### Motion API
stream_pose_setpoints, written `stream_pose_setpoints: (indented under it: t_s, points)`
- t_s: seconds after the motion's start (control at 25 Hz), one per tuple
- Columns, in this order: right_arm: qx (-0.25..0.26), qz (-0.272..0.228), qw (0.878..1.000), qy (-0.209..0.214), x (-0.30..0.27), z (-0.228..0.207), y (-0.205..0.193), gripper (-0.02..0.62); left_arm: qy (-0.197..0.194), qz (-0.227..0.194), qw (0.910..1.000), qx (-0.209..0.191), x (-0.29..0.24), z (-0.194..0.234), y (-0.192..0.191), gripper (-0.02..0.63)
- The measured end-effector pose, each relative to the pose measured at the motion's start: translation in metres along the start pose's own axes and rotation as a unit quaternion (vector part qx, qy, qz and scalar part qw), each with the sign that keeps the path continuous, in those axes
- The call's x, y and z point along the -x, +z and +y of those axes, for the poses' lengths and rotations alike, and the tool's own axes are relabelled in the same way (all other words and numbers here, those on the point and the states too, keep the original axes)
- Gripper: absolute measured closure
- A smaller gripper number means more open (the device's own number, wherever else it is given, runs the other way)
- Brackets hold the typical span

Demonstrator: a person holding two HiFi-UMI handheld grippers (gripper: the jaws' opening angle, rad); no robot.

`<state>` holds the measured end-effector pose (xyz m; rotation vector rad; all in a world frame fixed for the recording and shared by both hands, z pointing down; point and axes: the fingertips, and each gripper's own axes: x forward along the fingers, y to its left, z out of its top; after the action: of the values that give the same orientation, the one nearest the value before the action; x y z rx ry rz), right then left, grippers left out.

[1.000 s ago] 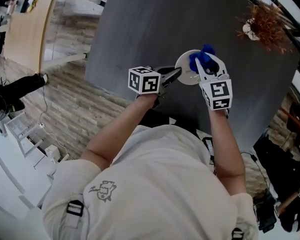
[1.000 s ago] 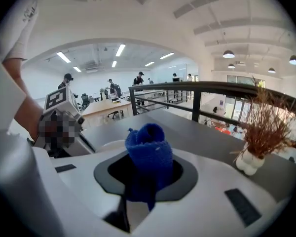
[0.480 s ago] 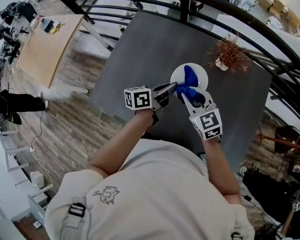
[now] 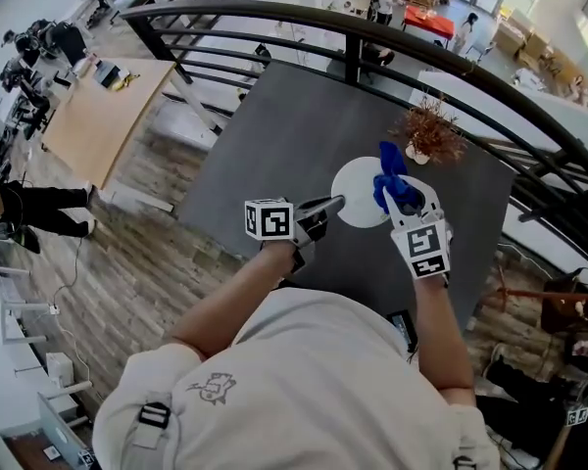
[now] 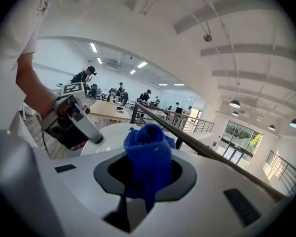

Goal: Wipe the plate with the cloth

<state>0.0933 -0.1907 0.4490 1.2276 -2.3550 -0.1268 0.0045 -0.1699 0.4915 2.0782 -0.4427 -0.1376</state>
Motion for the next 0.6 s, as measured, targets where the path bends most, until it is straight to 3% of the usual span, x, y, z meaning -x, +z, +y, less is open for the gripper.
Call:
stream_pose_setpoints:
  t_s: [0.12,0.28,0.48,0.6]
  points:
    - [0.019,-0.022,1.0,-0.001,0.0,-0.003,0.025,0.506,-0.01,0.015,0.9996,-0.021,-0.01,-0.011,-0.008,0.589]
    - [0.033,-0.046,0.998,0.03,0.0,0.023,0.051,0.506,-0.019,0.026,0.9982,-0.05,-0.022,-0.027,-0.007,0.589]
    - [0.029,-0.052,0.995,0.075,0.011,0.062,0.053,0.506,-0.028,-0.013,0.9976,-0.061,-0.023,-0.04,0.023,0.591]
    - [0.044,-0.031,0.995,0.079,0.017,0.074,0.038,0.506,-0.027,-0.037,0.9972,-0.06,-0.013,-0.039,0.044,0.591]
